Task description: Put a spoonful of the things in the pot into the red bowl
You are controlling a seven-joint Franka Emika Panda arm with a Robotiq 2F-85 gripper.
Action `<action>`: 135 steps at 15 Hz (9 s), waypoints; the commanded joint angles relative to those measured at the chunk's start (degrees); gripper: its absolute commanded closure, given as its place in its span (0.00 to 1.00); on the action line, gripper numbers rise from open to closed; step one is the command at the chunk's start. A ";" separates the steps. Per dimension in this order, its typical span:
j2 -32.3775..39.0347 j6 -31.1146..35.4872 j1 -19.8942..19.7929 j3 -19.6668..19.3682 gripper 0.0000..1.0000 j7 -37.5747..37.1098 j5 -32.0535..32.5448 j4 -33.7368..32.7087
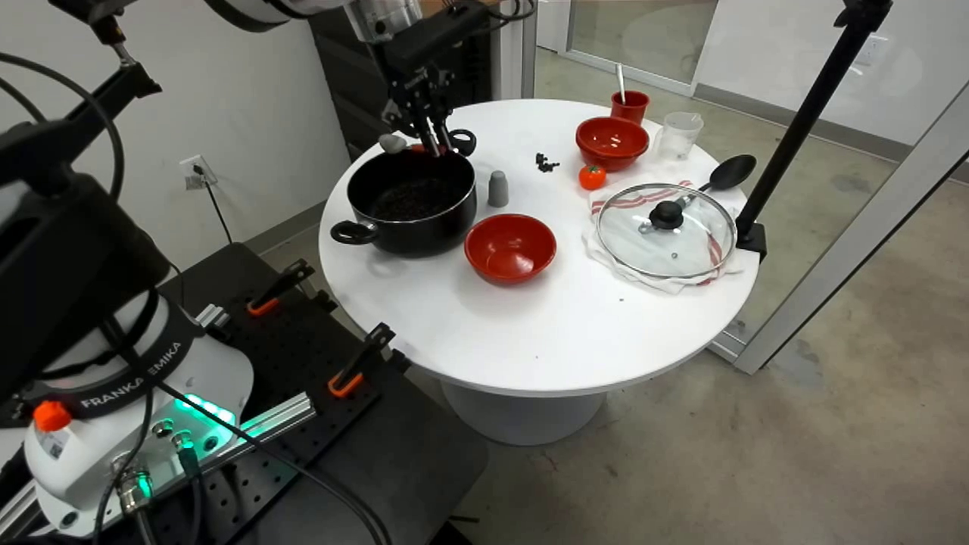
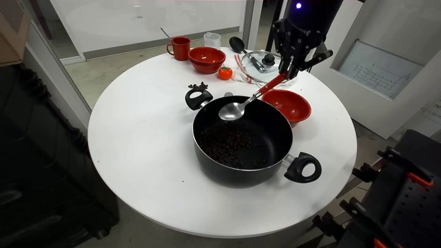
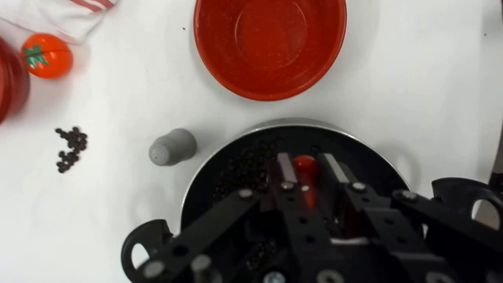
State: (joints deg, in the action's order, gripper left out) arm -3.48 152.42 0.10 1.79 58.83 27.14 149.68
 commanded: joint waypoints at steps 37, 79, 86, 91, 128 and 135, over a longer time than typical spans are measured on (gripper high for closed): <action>34.32 -70.34 10.51 6.94 0.95 -49.88 -5.07 -40.41; 70.69 -97.48 5.79 2.58 0.95 -53.50 -24.94 -86.10; 61.77 -81.26 3.52 2.83 0.95 -39.83 -16.45 -74.02; 53.75 -65.73 -0.44 3.19 0.95 -31.70 -11.19 -60.82; 23.80 -43.11 -10.13 -6.05 0.95 -11.63 -2.62 -32.04; 24.43 -42.72 -15.55 -11.36 0.95 -7.37 0.32 -32.66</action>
State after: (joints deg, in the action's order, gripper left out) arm 21.99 108.37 -13.76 -7.94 49.07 25.19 116.34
